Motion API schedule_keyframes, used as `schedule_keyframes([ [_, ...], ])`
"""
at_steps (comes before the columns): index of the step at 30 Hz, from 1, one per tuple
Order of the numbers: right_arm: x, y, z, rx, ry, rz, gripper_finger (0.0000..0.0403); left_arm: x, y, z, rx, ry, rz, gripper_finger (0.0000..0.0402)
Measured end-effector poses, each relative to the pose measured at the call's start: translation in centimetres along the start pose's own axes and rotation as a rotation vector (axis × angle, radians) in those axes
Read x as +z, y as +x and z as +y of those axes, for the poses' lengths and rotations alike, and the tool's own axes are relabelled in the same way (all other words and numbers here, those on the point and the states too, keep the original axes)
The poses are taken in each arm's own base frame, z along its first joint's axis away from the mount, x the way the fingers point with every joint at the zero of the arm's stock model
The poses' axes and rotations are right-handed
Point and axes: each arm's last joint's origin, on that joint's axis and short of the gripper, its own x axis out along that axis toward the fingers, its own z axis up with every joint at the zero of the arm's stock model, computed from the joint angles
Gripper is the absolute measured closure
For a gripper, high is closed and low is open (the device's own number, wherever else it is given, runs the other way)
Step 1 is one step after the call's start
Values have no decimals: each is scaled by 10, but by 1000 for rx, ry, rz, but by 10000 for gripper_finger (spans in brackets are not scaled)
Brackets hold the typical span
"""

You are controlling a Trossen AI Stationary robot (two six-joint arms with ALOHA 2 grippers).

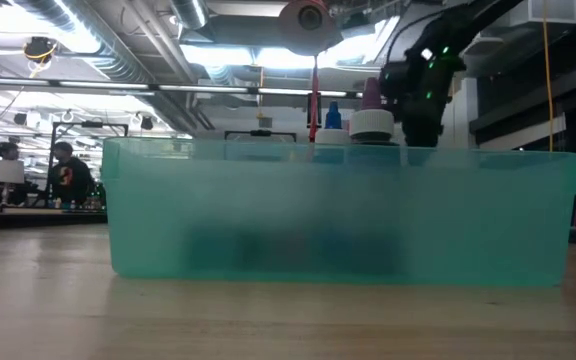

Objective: Pick & Place food coloring
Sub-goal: Put the big orange food coloring bottle into the blue bin

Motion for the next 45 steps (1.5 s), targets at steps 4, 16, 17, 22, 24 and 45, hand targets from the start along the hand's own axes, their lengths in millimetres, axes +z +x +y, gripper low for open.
schedule_keyframes([
  [4, -6, -32, 12, 12, -87, -109, 257, 1, 0, 1, 33, 0, -27, 203],
  [16, -49, -107, 89, 56, -362, -255, 251, 7, 6, 13, 89, 60, -43, 203],
  [17, -54, -110, 95, 67, -377, -256, 251, 8, 7, 14, 91, 66, -41, 203],
  [22, -74, -124, 122, 128, -395, -243, 250, 12, 11, 22, 94, 81, -24, 203],
  [24, -79, -126, 132, 154, -411, -241, 251, 13, 12, 26, 95, 80, -17, 203],
  [45, -55, -62, 249, 282, -604, -100, 246, 20, 5, 52, 111, 90, -32, 203],
])
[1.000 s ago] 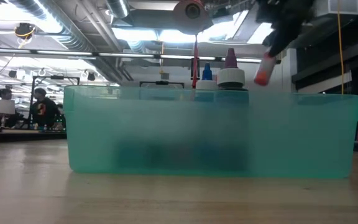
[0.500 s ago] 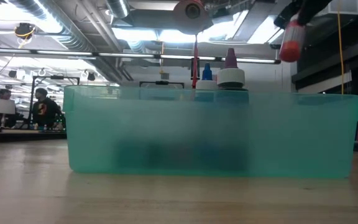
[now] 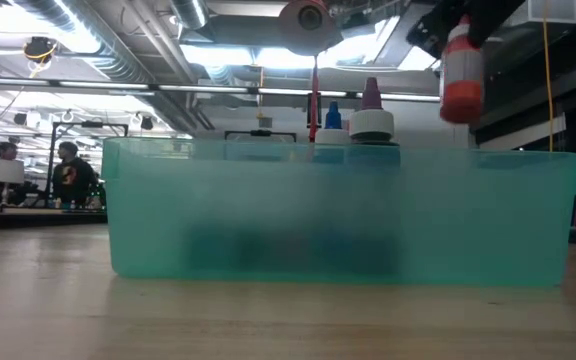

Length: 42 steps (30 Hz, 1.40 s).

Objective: Pick & Place food coloring
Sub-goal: Put the big orange food coloring bottle into the blue bin

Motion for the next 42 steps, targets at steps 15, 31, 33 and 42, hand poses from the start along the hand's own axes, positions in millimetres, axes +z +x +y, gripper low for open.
schedule_keyframes([
  [15, 27, 74, 2, -57, 81, 56, 245, -2, -4, -3, -60, 63, 17, 203],
  [31, 26, 118, -9, -190, 166, 171, 244, -4, -9, -8, -72, 58, 9, 203],
  [33, 26, 118, -9, -201, 169, 169, 244, -4, -9, -8, -73, 57, 9, 203],
  [42, 26, 119, -11, -249, 172, 166, 244, -4, -8, -8, -72, 36, 10, 203],
])
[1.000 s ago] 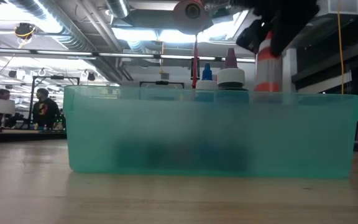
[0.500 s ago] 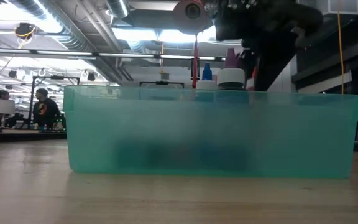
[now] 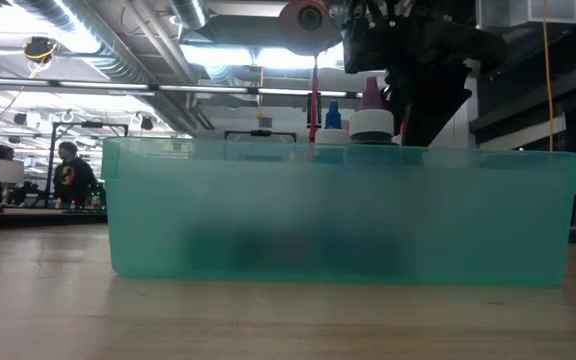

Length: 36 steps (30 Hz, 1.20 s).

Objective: Pick & Place food coloring
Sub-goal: Put the big orange food coloring bottle into the blue bin, then put the big yellow food coloring bottle into the blue bin

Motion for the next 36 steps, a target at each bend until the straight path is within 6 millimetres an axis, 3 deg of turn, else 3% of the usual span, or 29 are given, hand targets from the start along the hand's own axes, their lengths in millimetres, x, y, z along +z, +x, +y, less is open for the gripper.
schedule_keyframes([
  [6, 2, 2, 0, 1, -16, -12, 244, 0, 0, 0, 0, -5, 0, 203],
  [14, 5, 20, 2, -13, -20, 24, 244, -1, -2, -2, -7, -26, -4, 203],
  [21, 7, 18, 2, -27, -15, 9, 237, -2, -6, -6, -12, -15, -13, 203],
  [26, 13, 11, 2, -30, -18, 20, 204, -2, -6, -5, -5, -15, -16, 203],
  [36, 25, -31, 4, -74, 19, 67, 137, -2, -6, -5, -5, -6, -16, 203],
])
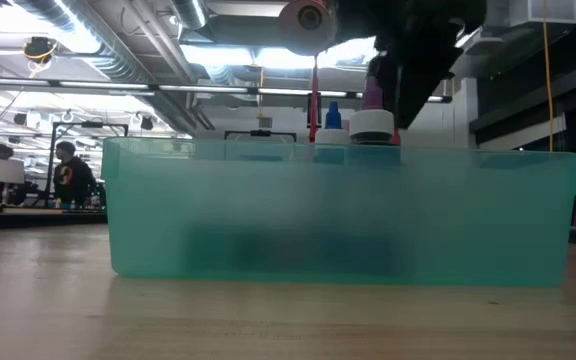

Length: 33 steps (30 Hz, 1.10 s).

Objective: Pick & Place food coloring
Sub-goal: Put the big yellow food coloring bottle into the blue bin

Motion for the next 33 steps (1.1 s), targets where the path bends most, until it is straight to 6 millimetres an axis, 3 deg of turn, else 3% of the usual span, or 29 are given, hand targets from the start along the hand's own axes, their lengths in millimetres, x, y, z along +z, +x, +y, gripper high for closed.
schedule_keyframes([
  [6, -26, -52, 3, -119, 29, -157, 139, 0, 0, 0, 0, 11, 0, 203],
  [11, -74, -92, -14, -167, 167, -392, 141, 0, 0, 0, 6, 35, -2, 203],
  [14, -105, -101, -27, -165, 205, -551, 141, 1, 3, 3, 15, 37, 1, 203],
  [18, -140, -104, -49, -116, 229, -802, 141, 4, 10, 10, 42, 17, 12, 203],
  [23, -185, -93, -69, -86, 307, -1038, 141, 7, 20, 20, 74, -20, 30, 203],
  [27, -220, -81, -73, -52, 311, -1211, 141, 10, 30, 31, 98, -82, 53, 203],
  [33, -261, -62, -71, 162, 229, -1458, 150, 4, 59, 36, 71, -38, 178, 203],
])
